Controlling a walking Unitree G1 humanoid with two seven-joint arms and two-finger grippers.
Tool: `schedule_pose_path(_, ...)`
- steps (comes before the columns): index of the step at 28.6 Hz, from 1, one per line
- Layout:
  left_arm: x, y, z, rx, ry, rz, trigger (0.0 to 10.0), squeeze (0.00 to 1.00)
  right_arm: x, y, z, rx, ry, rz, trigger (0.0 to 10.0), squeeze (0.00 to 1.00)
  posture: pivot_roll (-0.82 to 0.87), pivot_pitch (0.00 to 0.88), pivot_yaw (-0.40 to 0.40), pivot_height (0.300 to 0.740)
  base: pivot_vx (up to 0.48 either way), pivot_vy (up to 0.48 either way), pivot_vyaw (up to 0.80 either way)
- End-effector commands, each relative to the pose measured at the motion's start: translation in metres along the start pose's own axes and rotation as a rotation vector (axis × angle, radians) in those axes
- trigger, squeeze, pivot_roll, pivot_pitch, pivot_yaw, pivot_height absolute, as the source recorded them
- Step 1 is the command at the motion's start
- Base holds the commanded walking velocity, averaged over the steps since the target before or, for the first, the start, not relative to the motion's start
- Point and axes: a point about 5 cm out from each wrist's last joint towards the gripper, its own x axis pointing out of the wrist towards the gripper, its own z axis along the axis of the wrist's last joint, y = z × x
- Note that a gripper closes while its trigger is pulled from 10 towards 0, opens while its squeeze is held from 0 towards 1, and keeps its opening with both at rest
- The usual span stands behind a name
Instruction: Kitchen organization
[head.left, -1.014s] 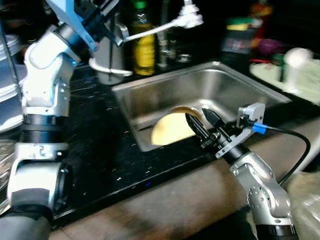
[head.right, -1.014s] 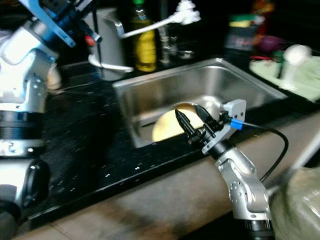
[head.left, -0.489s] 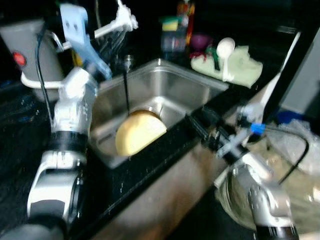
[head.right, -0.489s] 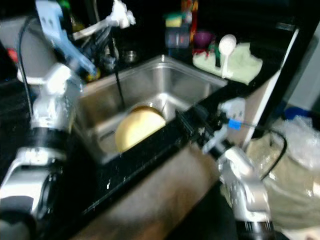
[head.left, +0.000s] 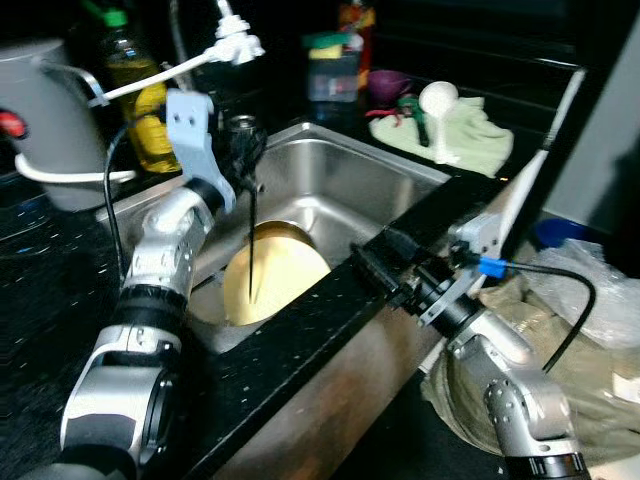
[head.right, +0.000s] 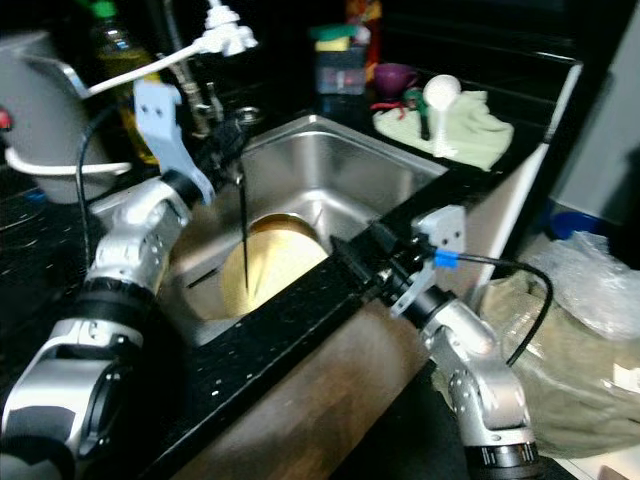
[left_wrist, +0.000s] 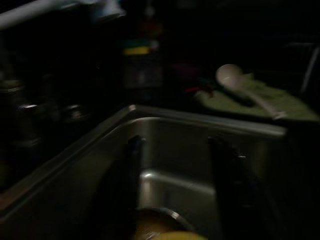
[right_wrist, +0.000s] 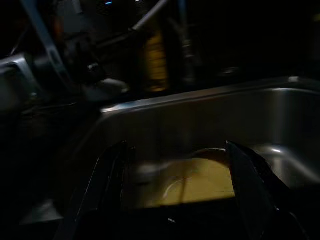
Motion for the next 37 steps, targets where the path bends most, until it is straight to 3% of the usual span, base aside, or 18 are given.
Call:
schedule_pose_path(1,-0.001,-0.001,-0.002,0.035,0.026,-0.007,10.0,1.0,0.0,0.005,0.0,0.006,0.001,0.031,10.0,0.0,-0.09,0.0,0.043,0.74,0.0,0.0,0.0)
schedule_pose_path(3,-0.001,-0.002,0.0,0.054,0.025,-0.006,10.0,1.0,0.0,0.007,0.0,0.006,0.003,0.042,10.0,0.0,-0.08,0.0,0.045,0.74,0.0,0.0,0.0)
schedule_pose_path(6,0.001,-0.005,0.023,0.115,-0.055,-0.017,10.0,1.0,0.0,0.011,-0.001,0.014,-0.001,0.064,10.0,0.0,-0.08,0.0,0.045,0.74,0.0,0.0,0.0)
schedule_pose_path(7,0.001,-0.008,0.033,0.124,-0.1,-0.038,10.0,0.15,0.001,0.012,-0.001,0.014,-0.003,0.066,10.0,0.0,-0.08,0.0,0.043,0.74,0.0,0.0,0.0)
schedule_pose_path(8,0.0,-0.015,0.047,0.133,-0.156,-0.086,10.0,0.0,0.001,0.012,-0.001,0.016,-0.007,0.068,10.0,0.0,-0.08,0.0,0.043,0.74,0.0,0.0,0.0)
schedule_pose_path(11,-0.005,-0.028,0.069,0.13,-0.247,-0.173,10.0,0.0,0.003,0.014,-0.001,0.022,-0.012,0.075,10.0,0.0,-0.06,0.0,0.04,0.74,0.0,0.0,0.0)
schedule_pose_path(13,-0.005,-0.028,0.069,0.13,-0.247,-0.173,10.0,0.0,0.003,0.014,-0.001,0.022,-0.012,0.075,10.0,0.0,-0.06,0.0,0.04,0.74,0.0,0.0,0.0)
schedule_pose_path(15,-0.016,-0.039,0.087,0.1,-0.306,-0.253,10.0,0.0,0.004,0.017,-0.001,0.025,-0.028,0.104,10.0,0.0,-0.04,0.0,0.031,0.74,0.0,0.0,0.39)
schedule_pose_path(18,-0.016,-0.039,0.087,0.1,-0.306,-0.253,10.0,0.0,0.004,0.017,-0.001,0.025,-0.028,0.104,10.0,0.0,-0.04,0.0,0.031,0.74,0.0,0.0,0.79)
schedule_pose_path(20,-0.024,-0.044,0.094,0.111,-0.313,-0.287,10.0,0.0,0.005,0.02,0.0,0.025,-0.039,0.126,10.0,0.0,-0.04,0.0,0.029,0.74,0.0,0.0,0.79)
schedule_pose_path(24,-0.039,-0.046,0.105,0.198,-0.292,-0.297,10.0,0.0,0.006,0.026,-0.001,0.037,-0.044,0.174,10.0,0.0,-0.02,0.0,0.022,0.74,0.0,0.0,0.79)
schedule_pose_path(26,-0.044,-0.044,0.105,0.241,-0.263,-0.284,10.0,0.0,0.006,0.028,-0.002,0.048,-0.041,0.19,10.0,0.0,-0.02,0.0,0.022,0.74,0.0,0.0,0.79)
schedule_pose_path(30,-0.048,-0.043,0.103,0.252,-0.233,-0.275,10.0,0.0,0.007,0.029,-0.003,0.056,-0.042,0.197,10.0,0.0,-0.01,0.0,0.022,0.74,0.0,0.0,0.79)
schedule_pose_path(34,-0.052,-0.051,0.092,0.272,-0.197,-0.279,10.0,0.0,0.007,0.029,-0.004,0.066,-0.046,0.199,10.0,0.0,0.0,0.0,0.021,0.74,0.0,0.0,0.79)
schedule_pose_path(37,-0.053,-0.065,0.084,0.234,-0.185,-0.296,10.0,0.0,0.007,0.029,-0.004,0.073,-0.053,0.2,10.0,0.0,-0.01,0.0,0.022,0.74,0.0,0.0,0.79)
